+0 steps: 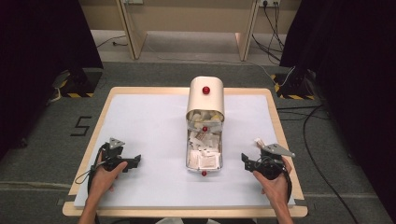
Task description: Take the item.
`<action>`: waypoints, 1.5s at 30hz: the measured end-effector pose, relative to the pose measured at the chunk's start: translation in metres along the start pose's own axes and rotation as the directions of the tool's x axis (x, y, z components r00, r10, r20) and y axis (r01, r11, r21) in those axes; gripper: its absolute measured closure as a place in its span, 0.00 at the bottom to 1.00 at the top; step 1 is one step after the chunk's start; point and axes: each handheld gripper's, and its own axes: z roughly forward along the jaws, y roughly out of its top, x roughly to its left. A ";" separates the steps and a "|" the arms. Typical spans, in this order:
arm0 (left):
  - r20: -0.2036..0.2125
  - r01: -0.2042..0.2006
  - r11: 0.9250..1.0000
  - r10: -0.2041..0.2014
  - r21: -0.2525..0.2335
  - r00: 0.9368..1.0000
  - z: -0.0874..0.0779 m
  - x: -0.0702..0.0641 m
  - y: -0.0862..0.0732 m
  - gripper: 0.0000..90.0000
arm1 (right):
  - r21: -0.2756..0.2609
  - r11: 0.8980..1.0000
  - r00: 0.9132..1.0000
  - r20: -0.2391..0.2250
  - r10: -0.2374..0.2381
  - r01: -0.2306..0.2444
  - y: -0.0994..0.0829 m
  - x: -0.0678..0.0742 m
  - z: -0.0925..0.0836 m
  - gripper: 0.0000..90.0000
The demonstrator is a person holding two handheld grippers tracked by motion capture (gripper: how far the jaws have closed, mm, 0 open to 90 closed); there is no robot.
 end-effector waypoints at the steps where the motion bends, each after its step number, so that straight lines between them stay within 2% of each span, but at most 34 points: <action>1: 0.000 0.000 1.000 0.000 0.000 1.000 0.000 0.000 0.000 0.00 | -0.001 1.000 1.000 -0.001 0.000 0.000 -0.001 0.001 -0.001 0.18; 7: 0.000 -0.001 1.000 0.001 0.000 1.000 0.000 0.000 0.000 0.00 | -0.001 1.000 1.000 -0.018 -0.003 0.003 -0.007 0.007 -0.006 0.18; 14: 0.000 0.000 1.000 0.000 0.000 1.000 0.000 0.000 0.000 0.00 | 0.015 0.999 0.999 -0.024 -0.034 0.034 -0.016 0.014 -0.011 0.18; 25: 0.000 0.000 1.000 0.000 -0.001 1.000 0.000 0.000 0.000 0.00 | 0.035 0.998 0.998 -0.029 -0.053 0.054 -0.025 0.018 -0.017 0.18; 37: 0.000 -0.002 1.000 0.002 0.000 1.000 0.000 0.000 0.000 0.00 | 0.096 0.992 0.996 -0.048 -0.076 0.080 -0.037 0.021 -0.016 0.18; 45: 0.000 -0.002 1.000 0.002 0.000 1.000 0.000 0.000 0.000 0.00 | 0.129 0.986 0.994 -0.041 -0.099 0.104 -0.042 0.024 -0.018 0.19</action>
